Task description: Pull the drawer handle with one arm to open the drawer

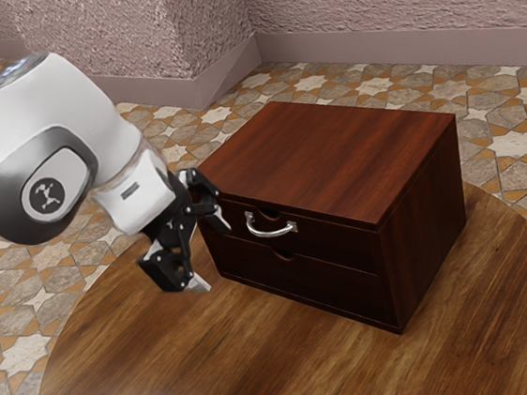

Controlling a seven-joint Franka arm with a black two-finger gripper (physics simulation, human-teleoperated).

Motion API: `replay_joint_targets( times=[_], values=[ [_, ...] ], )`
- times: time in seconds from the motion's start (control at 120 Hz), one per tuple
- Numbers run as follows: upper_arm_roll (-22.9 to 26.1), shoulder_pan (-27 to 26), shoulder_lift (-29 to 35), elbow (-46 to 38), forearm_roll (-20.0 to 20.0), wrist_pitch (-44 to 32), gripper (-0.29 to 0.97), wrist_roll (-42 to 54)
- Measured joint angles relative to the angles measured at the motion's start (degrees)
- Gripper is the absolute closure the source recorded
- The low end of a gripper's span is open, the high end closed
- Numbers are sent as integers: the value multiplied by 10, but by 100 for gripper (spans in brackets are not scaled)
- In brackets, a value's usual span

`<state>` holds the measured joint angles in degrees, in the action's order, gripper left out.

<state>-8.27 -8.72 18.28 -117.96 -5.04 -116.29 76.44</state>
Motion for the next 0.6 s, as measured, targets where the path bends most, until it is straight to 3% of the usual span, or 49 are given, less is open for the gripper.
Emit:
replay_joint_targets(
  times=[0.3,0.6],
  values=[
    [-2,-1,-40,-4,-32,-89,0,56],
    [-4,-1,-60,-11,-37,-122,0,88]
  ],
)
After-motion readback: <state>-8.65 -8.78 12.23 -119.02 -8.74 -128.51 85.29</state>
